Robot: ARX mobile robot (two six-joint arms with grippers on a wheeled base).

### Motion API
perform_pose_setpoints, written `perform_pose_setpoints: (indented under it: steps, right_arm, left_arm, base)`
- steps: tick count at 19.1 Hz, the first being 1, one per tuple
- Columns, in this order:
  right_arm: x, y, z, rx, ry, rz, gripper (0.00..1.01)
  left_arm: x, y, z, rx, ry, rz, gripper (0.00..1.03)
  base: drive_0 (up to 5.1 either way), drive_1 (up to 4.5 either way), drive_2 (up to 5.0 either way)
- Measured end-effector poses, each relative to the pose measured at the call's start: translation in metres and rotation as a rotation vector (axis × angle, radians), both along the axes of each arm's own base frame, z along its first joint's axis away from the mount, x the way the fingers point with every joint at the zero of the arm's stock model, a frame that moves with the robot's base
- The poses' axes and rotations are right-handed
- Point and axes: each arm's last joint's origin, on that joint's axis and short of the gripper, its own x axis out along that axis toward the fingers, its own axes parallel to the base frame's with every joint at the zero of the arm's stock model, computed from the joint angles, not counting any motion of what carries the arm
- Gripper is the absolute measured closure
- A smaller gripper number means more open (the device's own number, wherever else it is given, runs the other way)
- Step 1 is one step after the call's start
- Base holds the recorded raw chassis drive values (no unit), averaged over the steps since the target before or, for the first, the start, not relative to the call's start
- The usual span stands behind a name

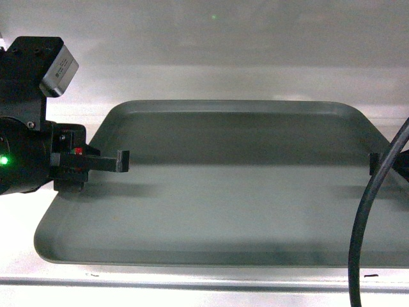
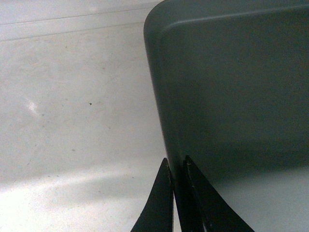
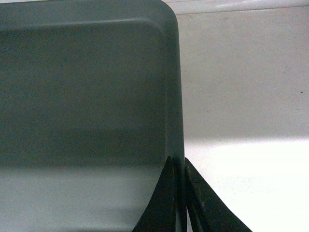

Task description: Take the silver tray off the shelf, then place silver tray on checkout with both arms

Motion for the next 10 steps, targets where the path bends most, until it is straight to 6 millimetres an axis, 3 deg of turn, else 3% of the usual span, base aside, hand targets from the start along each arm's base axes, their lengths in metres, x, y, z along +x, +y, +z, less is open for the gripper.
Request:
perform_pose_setpoints:
  steps: [10]
  right_arm:
    - [-0.0001,0.0000,-0.0001,0.000,0.000,0.000,0.98]
  left_arm:
    - [0.0000,0.0000,0.0001,0.000,-0.001,0.000,1.00]
  base:
    - [0.0,0.00,0.0]
